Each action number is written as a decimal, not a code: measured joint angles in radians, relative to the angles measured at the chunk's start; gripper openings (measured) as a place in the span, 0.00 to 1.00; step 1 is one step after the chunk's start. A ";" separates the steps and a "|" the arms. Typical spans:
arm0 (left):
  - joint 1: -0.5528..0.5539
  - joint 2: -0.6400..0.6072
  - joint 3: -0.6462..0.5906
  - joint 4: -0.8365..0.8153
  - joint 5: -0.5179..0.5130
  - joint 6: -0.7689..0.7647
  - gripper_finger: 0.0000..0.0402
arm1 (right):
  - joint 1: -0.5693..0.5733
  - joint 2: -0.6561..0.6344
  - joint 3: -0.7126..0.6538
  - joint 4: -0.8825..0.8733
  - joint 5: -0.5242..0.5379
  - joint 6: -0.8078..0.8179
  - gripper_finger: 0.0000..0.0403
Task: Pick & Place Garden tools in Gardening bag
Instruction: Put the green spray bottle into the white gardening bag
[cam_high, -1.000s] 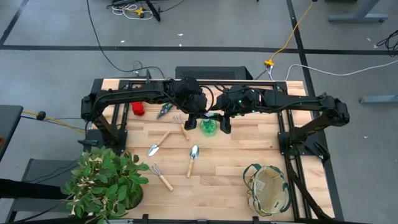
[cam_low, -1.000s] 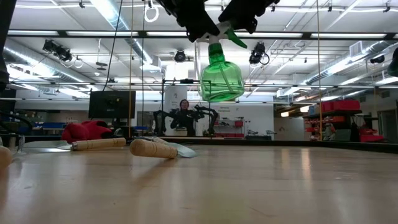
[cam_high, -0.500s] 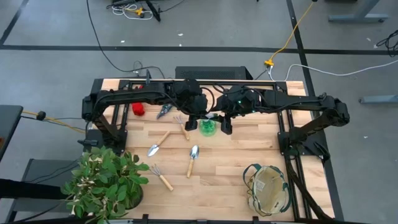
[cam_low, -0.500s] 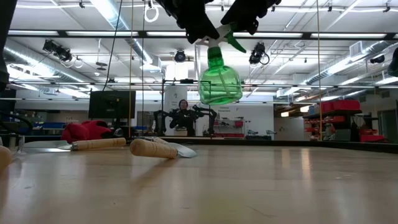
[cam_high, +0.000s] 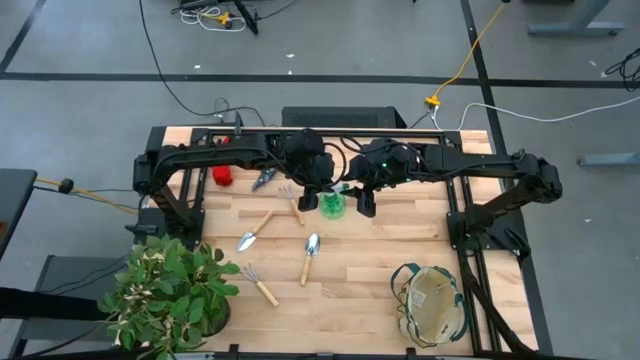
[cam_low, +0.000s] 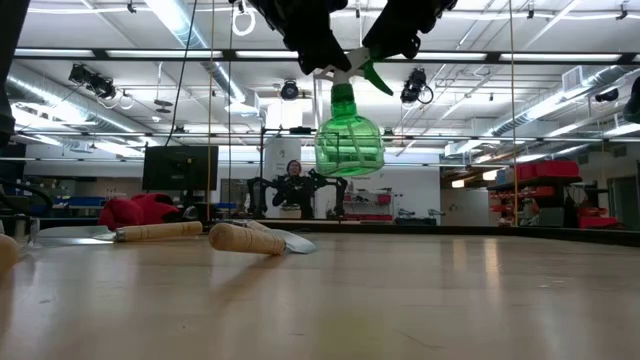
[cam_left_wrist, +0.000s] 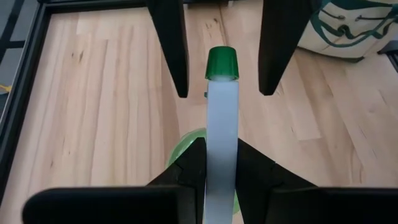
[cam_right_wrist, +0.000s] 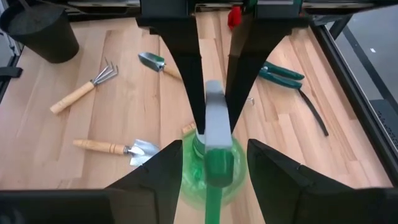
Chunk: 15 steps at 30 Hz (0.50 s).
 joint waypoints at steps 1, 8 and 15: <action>0.000 0.000 0.000 -0.001 0.000 0.000 0.17 | 0.000 0.000 0.000 0.000 0.000 0.000 0.45; 0.000 0.000 0.000 0.000 0.000 -0.001 0.17 | 0.000 0.022 0.000 0.007 0.000 0.000 0.45; 0.000 0.000 0.000 -0.001 0.000 -0.018 0.17 | 0.000 0.046 0.000 0.036 0.000 0.001 0.45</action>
